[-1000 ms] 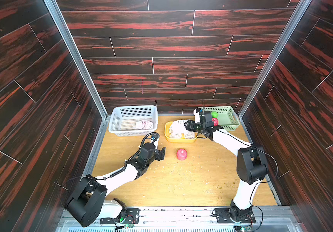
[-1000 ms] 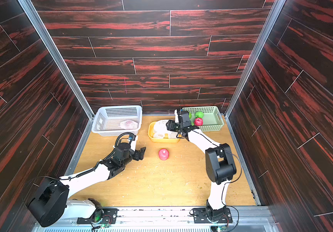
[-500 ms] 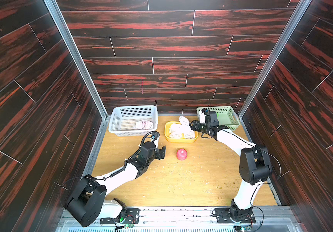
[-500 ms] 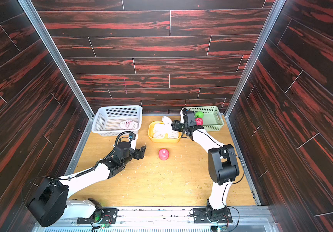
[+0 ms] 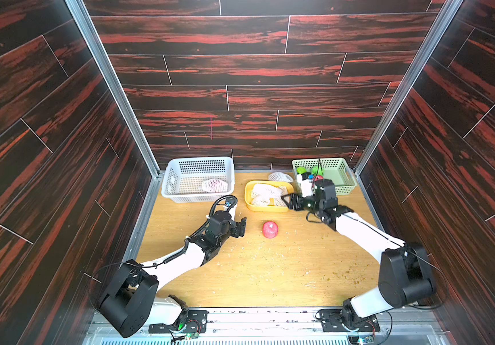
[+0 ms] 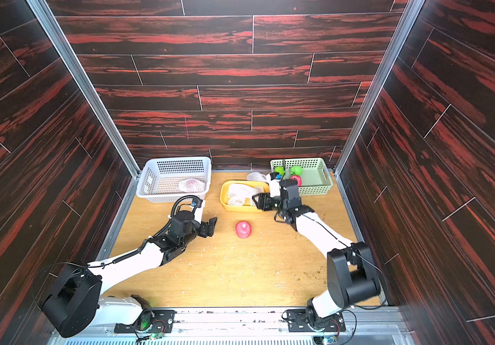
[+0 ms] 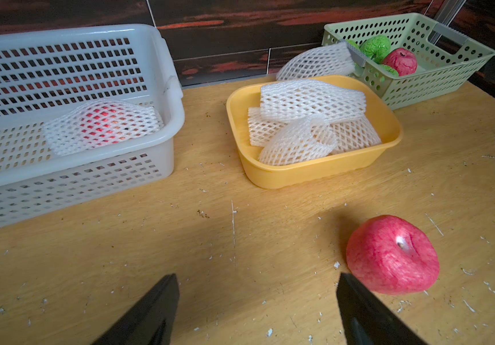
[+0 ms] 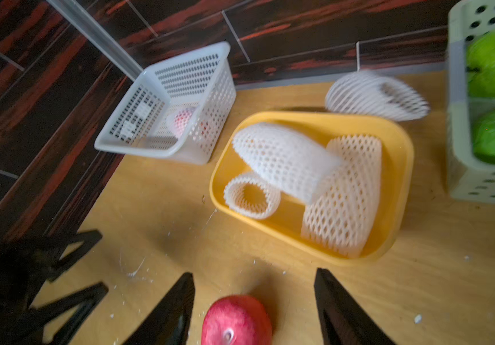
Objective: Remove foam nets from apples
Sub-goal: Pick up the apple from the center of the board.
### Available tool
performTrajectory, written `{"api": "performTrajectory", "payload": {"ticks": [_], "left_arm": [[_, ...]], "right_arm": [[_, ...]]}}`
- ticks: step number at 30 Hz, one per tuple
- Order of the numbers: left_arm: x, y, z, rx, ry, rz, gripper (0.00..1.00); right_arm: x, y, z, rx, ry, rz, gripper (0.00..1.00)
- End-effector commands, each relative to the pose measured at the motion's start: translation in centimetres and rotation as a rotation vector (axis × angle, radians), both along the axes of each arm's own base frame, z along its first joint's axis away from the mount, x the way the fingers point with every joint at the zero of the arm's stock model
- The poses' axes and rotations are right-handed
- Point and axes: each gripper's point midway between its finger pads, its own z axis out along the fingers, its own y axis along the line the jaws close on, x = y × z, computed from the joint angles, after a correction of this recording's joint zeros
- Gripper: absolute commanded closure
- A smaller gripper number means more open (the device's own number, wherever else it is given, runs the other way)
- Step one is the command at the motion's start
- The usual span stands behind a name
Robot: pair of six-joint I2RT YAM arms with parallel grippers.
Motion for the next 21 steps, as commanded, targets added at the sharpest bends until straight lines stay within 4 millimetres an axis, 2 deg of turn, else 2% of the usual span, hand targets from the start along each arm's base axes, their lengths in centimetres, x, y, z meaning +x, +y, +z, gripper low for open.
{"api": "performTrajectory", "payload": {"ticks": [1,4,7,8,10,14,21], "left_arm": [[-0.6,0.5,-0.6,0.022,0.020,-0.004,0.13],[-1.0,0.4,-1.0,0.028,0.035,-0.023,0.13],[-1.7,0.1,-1.3,0.021,0.048,-0.059,0.13],[-2.2,0.0,-1.4,0.021,0.053,-0.079,0.13],[-2.9,0.1,-1.7,0.018,0.064,-0.092,0.12],[-3.9,0.7,-2.0,0.007,0.057,-0.091,0.10],[-3.9,0.3,-2.4,0.008,0.075,-0.112,0.10]], "right_arm": [[-2.4,0.7,0.2,0.028,-0.091,0.086,0.32],[-4.3,2.4,-1.4,0.054,-0.061,0.195,0.29],[-6.2,5.2,-4.1,-0.050,-0.020,0.287,0.26],[-6.4,5.6,-4.7,-0.088,-0.029,0.283,0.21],[-6.7,5.9,-5.7,-0.118,-0.021,0.260,0.16],[-6.6,5.8,-7.9,-0.188,0.015,0.234,0.14],[-6.0,5.7,-10.8,-0.319,0.031,0.194,0.12]]}}
